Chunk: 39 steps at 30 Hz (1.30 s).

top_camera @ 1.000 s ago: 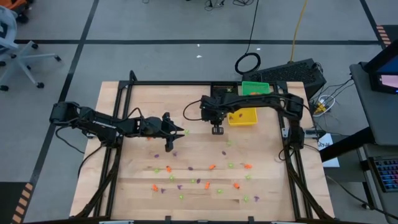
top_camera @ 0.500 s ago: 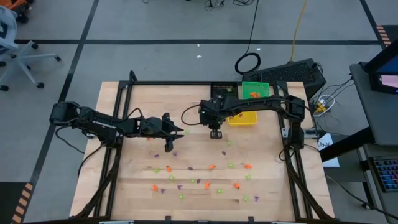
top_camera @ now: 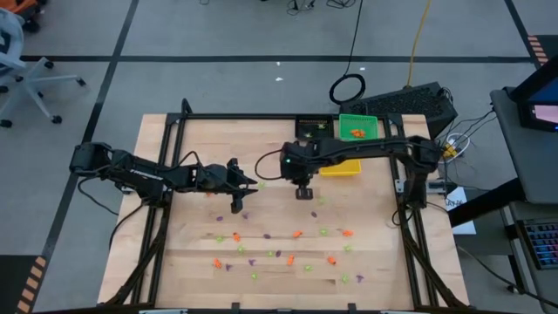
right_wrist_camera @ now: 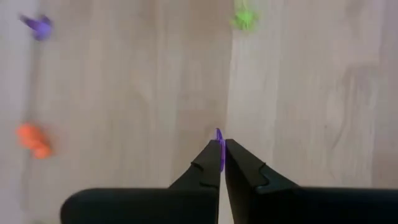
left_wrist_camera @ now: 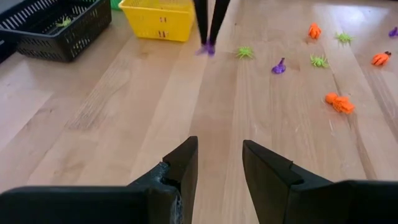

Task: Sort Halloween decoration
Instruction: Put the violet witch hat toy into the yellow basket

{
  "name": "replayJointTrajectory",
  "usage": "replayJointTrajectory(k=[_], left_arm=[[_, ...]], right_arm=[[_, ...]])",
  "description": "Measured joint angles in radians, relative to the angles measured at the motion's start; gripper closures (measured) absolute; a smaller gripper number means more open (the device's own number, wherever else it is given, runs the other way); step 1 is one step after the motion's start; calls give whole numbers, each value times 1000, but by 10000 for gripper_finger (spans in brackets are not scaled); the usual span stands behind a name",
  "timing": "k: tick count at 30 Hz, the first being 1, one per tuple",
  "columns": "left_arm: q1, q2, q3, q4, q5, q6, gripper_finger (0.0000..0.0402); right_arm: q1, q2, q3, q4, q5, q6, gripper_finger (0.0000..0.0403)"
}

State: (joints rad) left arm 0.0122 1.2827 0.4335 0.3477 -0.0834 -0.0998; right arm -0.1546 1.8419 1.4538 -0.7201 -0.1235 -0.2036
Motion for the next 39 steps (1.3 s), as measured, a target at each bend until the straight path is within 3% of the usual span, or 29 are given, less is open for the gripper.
replayJointTrajectory(k=[6,13,21,28,39], left_arm=[[-28,0,0,0,3,0,274],[-47,0,0,2,3,0,274],[-47,0,0,16,-3,0,274],[-47,0,0,41,-3,0,274],[-47,0,0,36,-4,-1,274]], right_arm=[[23,-159,-128,144,-10,39,403],[52,-367,-481,604,-9,121,403],[81,-446,-779,1110,-7,166,403],[104,-419,-866,1377,-6,61,403],[107,-404,-869,1480,-4,-46,403]])
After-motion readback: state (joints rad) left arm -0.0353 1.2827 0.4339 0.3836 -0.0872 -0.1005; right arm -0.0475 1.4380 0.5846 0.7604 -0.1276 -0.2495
